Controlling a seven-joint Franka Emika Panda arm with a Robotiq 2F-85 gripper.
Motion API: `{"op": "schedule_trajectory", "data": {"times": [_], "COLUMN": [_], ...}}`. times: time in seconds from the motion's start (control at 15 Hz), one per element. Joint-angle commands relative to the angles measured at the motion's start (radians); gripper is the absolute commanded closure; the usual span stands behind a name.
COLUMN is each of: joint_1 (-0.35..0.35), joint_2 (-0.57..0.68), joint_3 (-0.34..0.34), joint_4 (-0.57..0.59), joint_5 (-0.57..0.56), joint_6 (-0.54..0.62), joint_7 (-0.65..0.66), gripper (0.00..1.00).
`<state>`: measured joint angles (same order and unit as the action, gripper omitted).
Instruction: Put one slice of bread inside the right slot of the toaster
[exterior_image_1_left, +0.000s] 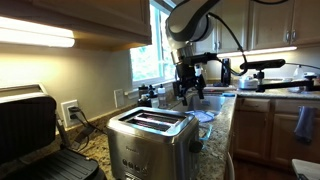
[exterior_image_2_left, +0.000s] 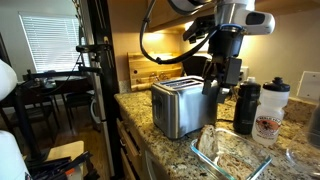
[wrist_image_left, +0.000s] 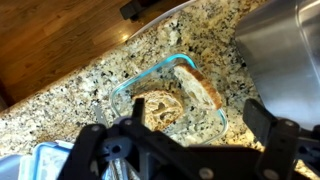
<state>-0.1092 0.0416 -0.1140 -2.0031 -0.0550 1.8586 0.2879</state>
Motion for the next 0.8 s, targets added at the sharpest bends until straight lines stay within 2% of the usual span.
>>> {"op": "schedule_trajectory", "data": {"times": [0.0, 0.73], "joint_1": [-0.006, -0.009], "joint_2": [0.000, 0.042], "joint_3": [-0.004, -0.005], "joint_4": [0.002, -0.002], "joint_5": [0.029, 0.097], "joint_6": [-0.011, -0.038], "joint_7": [-0.050, -0.136], "gripper": [0.00, 0.00]}}
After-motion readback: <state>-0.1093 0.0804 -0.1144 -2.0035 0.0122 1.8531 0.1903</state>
